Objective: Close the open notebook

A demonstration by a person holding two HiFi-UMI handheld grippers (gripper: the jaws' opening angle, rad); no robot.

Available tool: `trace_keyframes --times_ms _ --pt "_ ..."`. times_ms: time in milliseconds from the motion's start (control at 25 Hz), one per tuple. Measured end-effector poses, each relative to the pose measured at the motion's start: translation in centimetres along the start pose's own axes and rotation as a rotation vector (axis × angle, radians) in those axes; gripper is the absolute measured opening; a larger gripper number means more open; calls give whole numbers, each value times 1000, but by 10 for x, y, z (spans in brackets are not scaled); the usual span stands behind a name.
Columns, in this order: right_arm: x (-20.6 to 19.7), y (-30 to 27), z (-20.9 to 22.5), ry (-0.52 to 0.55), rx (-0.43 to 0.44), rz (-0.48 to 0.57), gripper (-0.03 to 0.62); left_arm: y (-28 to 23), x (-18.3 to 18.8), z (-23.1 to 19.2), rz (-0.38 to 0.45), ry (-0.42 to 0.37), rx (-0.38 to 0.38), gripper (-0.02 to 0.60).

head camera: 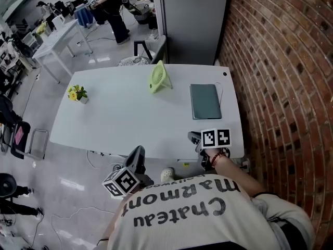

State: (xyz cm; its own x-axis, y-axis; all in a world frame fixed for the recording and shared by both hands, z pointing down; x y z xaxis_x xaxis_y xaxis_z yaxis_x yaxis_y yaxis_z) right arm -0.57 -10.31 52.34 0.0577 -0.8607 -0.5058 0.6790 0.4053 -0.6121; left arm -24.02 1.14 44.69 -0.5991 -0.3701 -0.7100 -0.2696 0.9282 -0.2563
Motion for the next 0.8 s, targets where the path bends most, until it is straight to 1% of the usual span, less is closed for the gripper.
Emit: trace_keyframes --times_ms 80,200,360,560,800 --pt "-1 7 -6 -3 22 14 22 7 -2 4 23 -6 10 2" --pt "-1 19 -15 -6 53 38 3 14 -7 14 32 -7 9 2" --pt "-5 33 -26 -5 113 65 3 25 -14 25 36 -16 4 2" --pt "-9 51 -35 -2 190 128 3 36 -26 37 50 -22 3 2" --pt "-13 72 -44 27 233 209 3 50 -34 48 67 -30 3 2"
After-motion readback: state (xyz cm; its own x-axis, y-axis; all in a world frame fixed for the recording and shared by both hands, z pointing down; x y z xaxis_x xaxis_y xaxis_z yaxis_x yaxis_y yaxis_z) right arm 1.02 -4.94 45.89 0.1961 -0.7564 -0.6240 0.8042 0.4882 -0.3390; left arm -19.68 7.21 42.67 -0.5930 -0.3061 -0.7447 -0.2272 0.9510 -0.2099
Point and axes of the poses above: the fingertips, and each gripper's own axes: y backward along the fingers, z to its right, x out of its top, the point moved 4 cm from there along y, backward along the fingers, and after that the axes turned 1 degree about -y, right-handed, at the moved point
